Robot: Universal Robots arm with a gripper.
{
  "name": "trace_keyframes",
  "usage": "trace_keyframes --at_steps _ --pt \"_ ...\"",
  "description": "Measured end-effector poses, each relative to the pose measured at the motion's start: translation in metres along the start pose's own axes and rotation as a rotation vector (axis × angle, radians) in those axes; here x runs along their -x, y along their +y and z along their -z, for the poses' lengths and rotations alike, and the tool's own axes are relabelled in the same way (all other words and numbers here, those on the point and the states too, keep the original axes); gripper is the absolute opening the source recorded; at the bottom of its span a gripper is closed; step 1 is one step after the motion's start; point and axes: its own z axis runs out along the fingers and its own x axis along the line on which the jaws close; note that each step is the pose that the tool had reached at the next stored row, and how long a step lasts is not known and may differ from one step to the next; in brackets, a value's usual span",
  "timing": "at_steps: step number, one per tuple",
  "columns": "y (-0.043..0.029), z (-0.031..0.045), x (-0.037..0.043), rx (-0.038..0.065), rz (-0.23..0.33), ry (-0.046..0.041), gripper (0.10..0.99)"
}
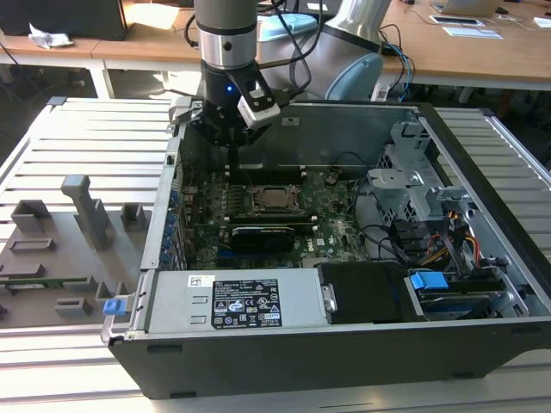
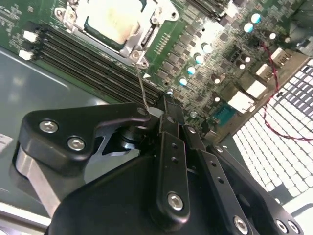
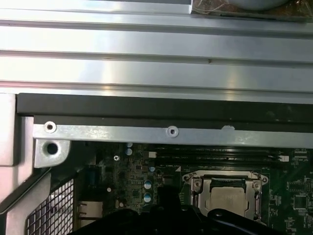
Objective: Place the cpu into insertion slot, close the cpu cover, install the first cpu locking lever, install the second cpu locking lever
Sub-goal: 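Install the first cpu locking lever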
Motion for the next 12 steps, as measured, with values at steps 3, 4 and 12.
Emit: trace_keyframes --at_steps 3,4,12 --pt "0.0002 -0.0002 0.0063 -0.002 0.0 0.0001 0.106" --pt "0.0001 -0.0002 0.0081 -0.003 0.0 0.0001 0.106" --pt "-0.0004 -0.0007 0.025 -0.003 0.0 0.0 0.106"
